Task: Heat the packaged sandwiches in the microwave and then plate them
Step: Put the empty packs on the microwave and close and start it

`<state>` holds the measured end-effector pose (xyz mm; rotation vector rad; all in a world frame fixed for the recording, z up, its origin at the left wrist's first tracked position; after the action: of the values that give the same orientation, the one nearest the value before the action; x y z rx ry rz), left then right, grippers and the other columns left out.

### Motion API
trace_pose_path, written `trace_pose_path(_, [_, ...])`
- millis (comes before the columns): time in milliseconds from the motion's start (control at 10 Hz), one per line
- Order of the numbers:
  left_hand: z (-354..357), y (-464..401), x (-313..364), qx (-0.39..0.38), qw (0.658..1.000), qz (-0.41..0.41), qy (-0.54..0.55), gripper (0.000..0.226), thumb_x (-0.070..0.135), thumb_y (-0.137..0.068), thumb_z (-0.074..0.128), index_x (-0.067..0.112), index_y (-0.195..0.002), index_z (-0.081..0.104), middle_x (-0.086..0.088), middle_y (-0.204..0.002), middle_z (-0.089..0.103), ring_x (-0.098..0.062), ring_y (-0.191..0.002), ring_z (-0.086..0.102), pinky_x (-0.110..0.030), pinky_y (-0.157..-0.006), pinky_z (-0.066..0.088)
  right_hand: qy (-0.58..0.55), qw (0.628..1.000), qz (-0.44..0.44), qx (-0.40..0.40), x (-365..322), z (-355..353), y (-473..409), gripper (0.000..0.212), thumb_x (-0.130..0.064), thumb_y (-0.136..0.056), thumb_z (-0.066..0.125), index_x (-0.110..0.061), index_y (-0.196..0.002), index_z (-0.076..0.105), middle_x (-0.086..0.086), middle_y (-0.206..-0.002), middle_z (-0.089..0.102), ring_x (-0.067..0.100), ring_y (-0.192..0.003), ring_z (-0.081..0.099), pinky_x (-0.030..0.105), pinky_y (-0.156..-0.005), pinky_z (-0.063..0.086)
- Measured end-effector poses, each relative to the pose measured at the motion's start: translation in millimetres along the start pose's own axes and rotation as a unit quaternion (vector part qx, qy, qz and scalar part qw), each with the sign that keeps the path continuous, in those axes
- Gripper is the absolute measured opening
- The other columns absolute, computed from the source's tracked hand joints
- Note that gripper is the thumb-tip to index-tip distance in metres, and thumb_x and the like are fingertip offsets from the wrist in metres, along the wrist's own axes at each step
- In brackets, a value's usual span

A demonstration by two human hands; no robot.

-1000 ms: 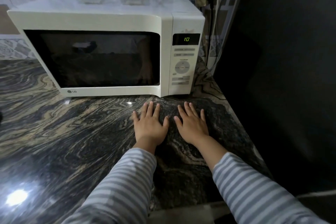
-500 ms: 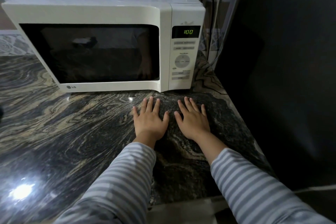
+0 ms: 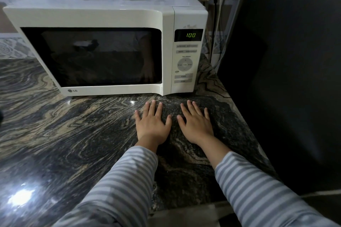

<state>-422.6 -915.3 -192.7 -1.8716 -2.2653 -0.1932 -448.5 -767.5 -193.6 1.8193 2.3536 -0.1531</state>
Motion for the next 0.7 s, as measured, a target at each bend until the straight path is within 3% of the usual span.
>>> trace_pose_path(400, [-1,0,1,0.000,1.000,-0.001,0.000,0.067,0.059,-0.095,0.020,0.031,-0.154,0.008,0.007,-0.162,-0.001,-0.013,-0.148,-0.010,-0.050,-0.118,-0.006,-0.005,1.000,0.001,-0.013,0,-1,-1,0.060,-0.051,-0.101,0.017,-0.027,-0.154,0.005,-0.004,-0.162,-0.006,0.012,-0.148,-0.011,0.047,-0.119,-0.007])
trace_pose_path(700, [0,-1,1,0.005,1.000,0.001,0.003,0.066,0.059,-0.094,0.020,0.031,-0.154,0.009,0.006,-0.162,-0.001,-0.013,-0.148,-0.010,-0.051,-0.118,-0.006,0.034,0.993,-0.013,0.116,-8,-31,-21,0.067,-0.049,-0.101,0.023,-0.026,-0.151,-0.015,0.005,-0.156,-0.030,0.025,-0.144,-0.027,0.054,-0.115,-0.012])
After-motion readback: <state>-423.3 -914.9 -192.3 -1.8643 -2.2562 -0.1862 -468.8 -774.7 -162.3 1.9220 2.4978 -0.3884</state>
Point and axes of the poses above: each hand's wrist, its own y-axis away from the middle knuckle, its own z-axis out of the palm, x = y × z, the point moved 2 cm from there along -y, towards the middle knuckle
